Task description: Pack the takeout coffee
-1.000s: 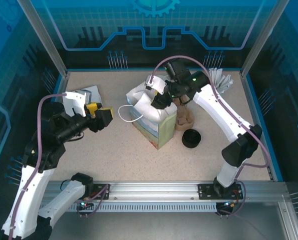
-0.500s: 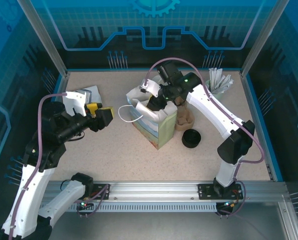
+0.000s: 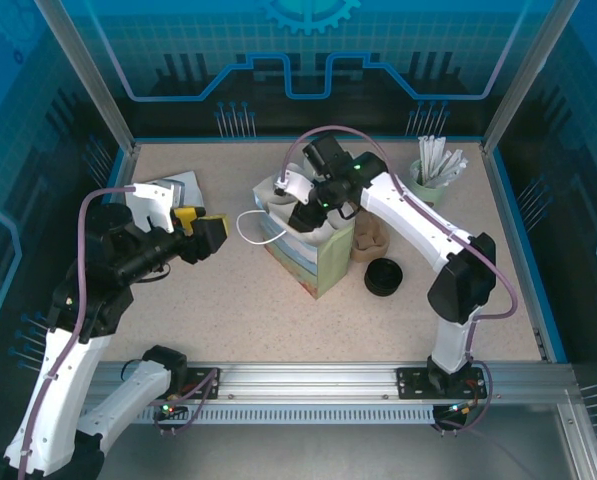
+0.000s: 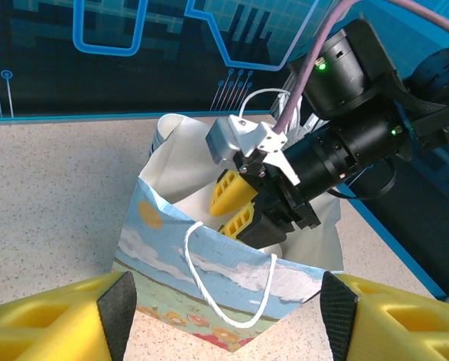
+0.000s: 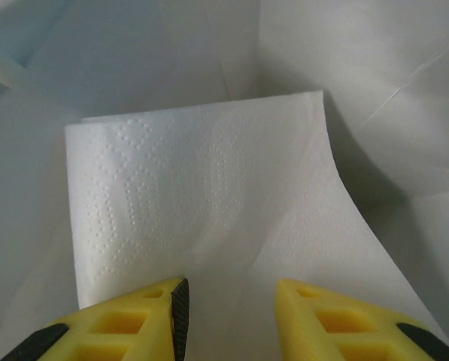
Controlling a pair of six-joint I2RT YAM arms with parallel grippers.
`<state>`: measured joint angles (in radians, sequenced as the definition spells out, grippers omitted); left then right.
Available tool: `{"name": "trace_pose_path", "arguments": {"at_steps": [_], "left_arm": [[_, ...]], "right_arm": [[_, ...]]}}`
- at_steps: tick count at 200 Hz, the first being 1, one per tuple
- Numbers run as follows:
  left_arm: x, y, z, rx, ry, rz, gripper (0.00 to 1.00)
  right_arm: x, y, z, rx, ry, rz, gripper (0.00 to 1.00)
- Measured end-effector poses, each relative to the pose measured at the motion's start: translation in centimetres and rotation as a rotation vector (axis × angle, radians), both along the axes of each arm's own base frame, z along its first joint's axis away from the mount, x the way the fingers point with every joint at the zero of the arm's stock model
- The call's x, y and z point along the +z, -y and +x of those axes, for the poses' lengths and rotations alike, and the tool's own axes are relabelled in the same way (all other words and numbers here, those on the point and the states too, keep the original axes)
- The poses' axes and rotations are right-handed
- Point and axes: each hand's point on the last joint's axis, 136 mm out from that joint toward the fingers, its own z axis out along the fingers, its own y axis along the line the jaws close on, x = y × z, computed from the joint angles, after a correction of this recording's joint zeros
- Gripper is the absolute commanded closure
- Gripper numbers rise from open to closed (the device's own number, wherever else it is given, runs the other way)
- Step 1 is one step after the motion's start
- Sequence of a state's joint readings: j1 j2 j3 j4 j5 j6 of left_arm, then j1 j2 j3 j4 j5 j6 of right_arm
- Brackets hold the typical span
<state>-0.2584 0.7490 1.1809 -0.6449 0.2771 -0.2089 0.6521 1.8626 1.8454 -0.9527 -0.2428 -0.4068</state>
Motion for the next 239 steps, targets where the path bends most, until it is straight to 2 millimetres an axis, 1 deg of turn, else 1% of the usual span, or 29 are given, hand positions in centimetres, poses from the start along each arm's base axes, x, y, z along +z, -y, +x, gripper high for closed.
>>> {"name": "trace_pose_path", "arguments": {"at_steps": [19, 45, 59, 71, 85, 99, 108, 120, 130, 136, 149, 158, 171, 185, 196, 205, 222, 239], "left_arm": [[0.0, 0.0, 0.0, 0.000, 0.000, 0.000, 0.31], [-0.1, 0.0, 0.1, 0.004, -0.004, -0.001, 0.29], [-0.4, -0.2, 0.2, 0.018, -0.011, -0.001, 0.29], [-0.7, -0.4, 0.5, 0.038, -0.023, -0.007, 0.28], [-1.2, -0.9, 0.9, 0.073, -0.038, -0.007, 0.27], [-1.5, -1.5, 1.3, 0.123, -0.050, -0.009, 0.27], [-1.6, -1.9, 1.5, 0.153, -0.056, -0.012, 0.27], [-1.7, -2.5, 1.7, 0.191, -0.057, -0.014, 0.25], [-1.7, -3.0, 1.8, 0.223, -0.056, -0.016, 0.23], [-1.8, -3.3, 1.8, 0.242, -0.054, -0.018, 0.21], [-2.3, -4.0, 1.8, 0.285, -0.057, -0.020, 0.16], [-2.8, -4.6, 1.7, 0.316, -0.063, -0.024, 0.15], [-3.3, -5.1, 1.7, 0.352, -0.072, -0.032, 0.11], [-4.0, -5.5, 1.7, 0.381, -0.084, -0.035, 0.06], [-4.8, -5.8, 1.9, 0.400, -0.099, -0.033, 0.01], [-5.5, -6.0, 2.0, 0.418, -0.115, -0.031, 0.01], [-6.9, -6.4, 2.4, 0.446, -0.146, -0.016, 0.01], [-8.6, -6.8, 2.8, 0.479, -0.179, 0.008, 0.01]], "right_arm": [[-0.2, 0.0, 0.1, -0.006, -0.003, -0.006, 0.63], [0.1, 0.2, 0.2, -0.024, 0.002, -0.006, 0.62], [0.7, 0.5, 0.3, -0.043, 0.017, -0.007, 0.61], [1.8, 1.0, 0.3, -0.066, 0.034, -0.001, 0.60], [4.0, 1.7, 0.2, -0.095, 0.072, 0.026, 0.58], [6.8, 2.8, -0.3, -0.131, 0.115, 0.068, 0.54], [9.0, 3.8, -0.7, -0.160, 0.147, 0.104, 0.51], [12.0, 5.3, -1.5, -0.200, 0.197, 0.161, 0.48], [14.5, 7.0, -2.3, -0.249, 0.240, 0.214, 0.45], [15.6, 8.1, -2.9, -0.276, 0.265, 0.242, 0.44], [17.1, 10.6, -4.2, -0.339, 0.302, 0.291, 0.43], [17.4, 12.3, -5.0, -0.388, 0.315, 0.313, 0.40], [17.0, 14.7, -5.9, -0.462, 0.322, 0.333, 0.36], [15.5, 17.1, -6.5, -0.547, 0.318, 0.326, 0.29], [13.8, 18.7, -6.7, -0.613, 0.301, 0.308, 0.24], [12.1, 20.1, -6.8, -0.666, 0.288, 0.287, 0.19], [8.7, 22.5, -6.8, -0.774, 0.260, 0.246, 0.01], [5.6, 24.9, -6.8, -0.881, 0.246, 0.209, 0.00]]}}
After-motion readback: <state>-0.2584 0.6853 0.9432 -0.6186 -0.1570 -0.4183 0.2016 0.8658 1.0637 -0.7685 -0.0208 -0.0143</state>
